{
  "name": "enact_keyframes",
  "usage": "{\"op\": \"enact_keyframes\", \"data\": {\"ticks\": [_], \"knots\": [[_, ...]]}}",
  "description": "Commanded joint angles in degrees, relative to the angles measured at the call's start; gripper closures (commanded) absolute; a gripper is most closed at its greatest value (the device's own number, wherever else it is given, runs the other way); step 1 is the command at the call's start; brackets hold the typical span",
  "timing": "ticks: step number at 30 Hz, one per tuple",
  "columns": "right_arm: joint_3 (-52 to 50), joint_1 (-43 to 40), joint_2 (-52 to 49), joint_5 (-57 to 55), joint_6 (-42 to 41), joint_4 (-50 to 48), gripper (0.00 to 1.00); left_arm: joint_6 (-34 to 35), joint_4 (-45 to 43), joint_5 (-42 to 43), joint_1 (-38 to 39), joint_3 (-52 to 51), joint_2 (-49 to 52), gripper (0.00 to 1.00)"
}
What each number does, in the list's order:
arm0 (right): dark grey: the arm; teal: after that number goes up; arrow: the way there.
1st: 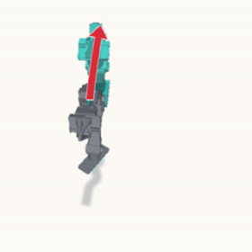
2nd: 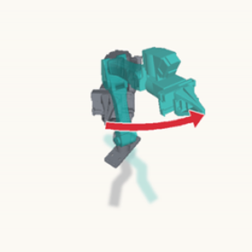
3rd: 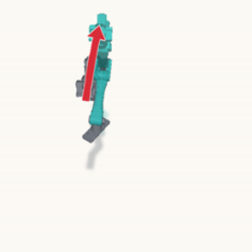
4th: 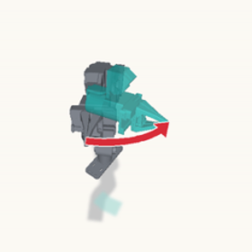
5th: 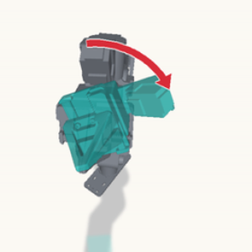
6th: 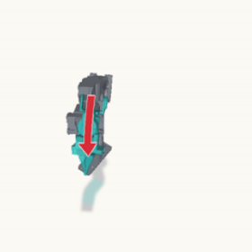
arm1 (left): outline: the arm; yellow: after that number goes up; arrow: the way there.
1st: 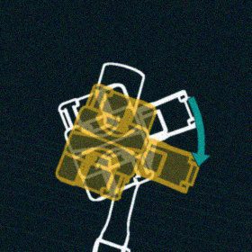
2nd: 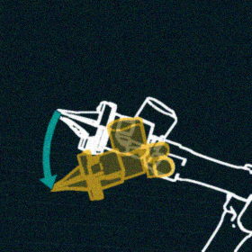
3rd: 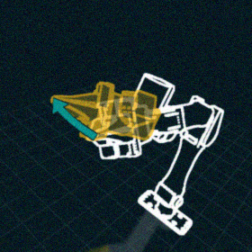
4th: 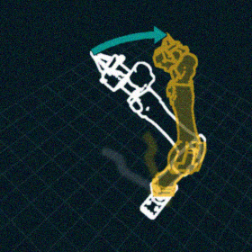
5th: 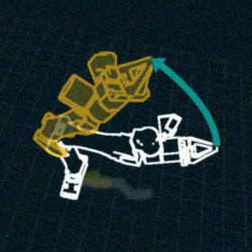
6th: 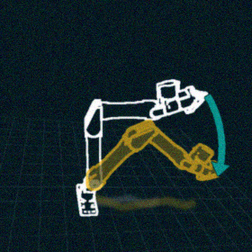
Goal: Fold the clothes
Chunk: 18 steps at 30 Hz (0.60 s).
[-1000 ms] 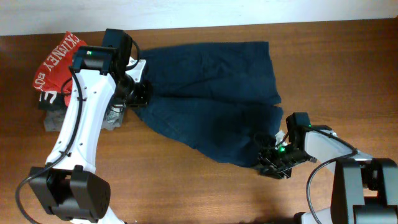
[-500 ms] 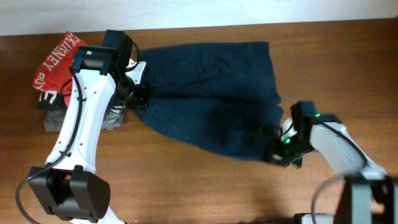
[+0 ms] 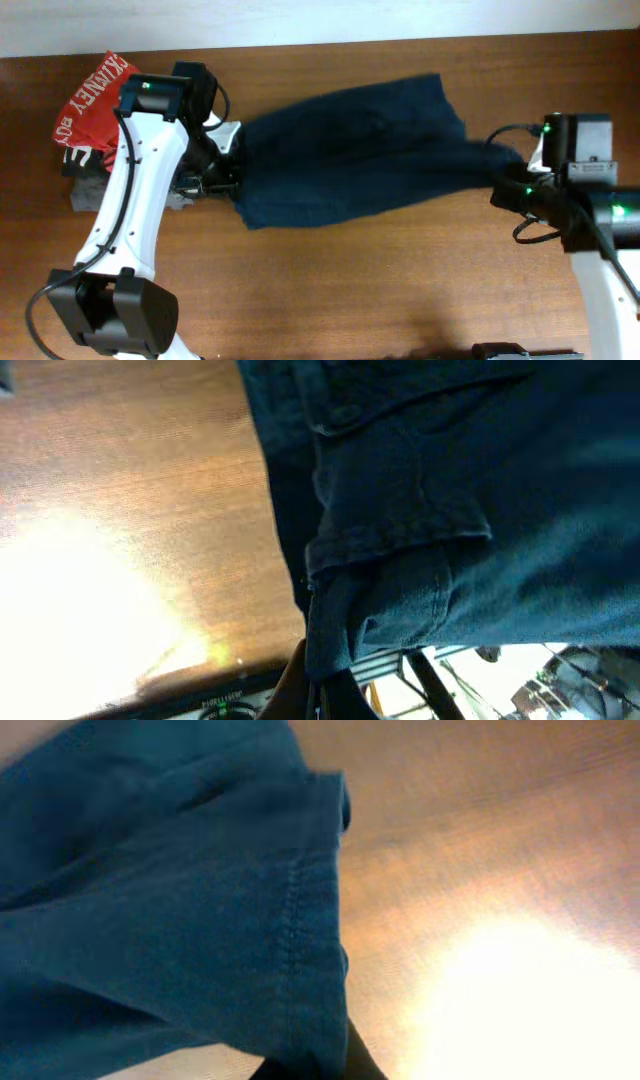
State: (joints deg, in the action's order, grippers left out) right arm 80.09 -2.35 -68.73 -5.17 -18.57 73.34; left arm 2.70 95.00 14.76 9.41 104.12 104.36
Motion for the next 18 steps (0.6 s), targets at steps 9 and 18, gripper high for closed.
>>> {"op": "enact_keyframes", "data": {"ticks": [9, 18], "knots": [[-2.6, -0.4, -8.1, -1.1, 1.5, -1.9, 0.96, 2.1, -1.9, -1.1, 10.0, -10.4, -1.6, 0.99], [-2.6, -0.4, -11.6, 7.8, 3.6, -25.3, 0.96, 12.5, -19.1, -14.1, 5.6, -11.1, -2.1, 1.00]]}}
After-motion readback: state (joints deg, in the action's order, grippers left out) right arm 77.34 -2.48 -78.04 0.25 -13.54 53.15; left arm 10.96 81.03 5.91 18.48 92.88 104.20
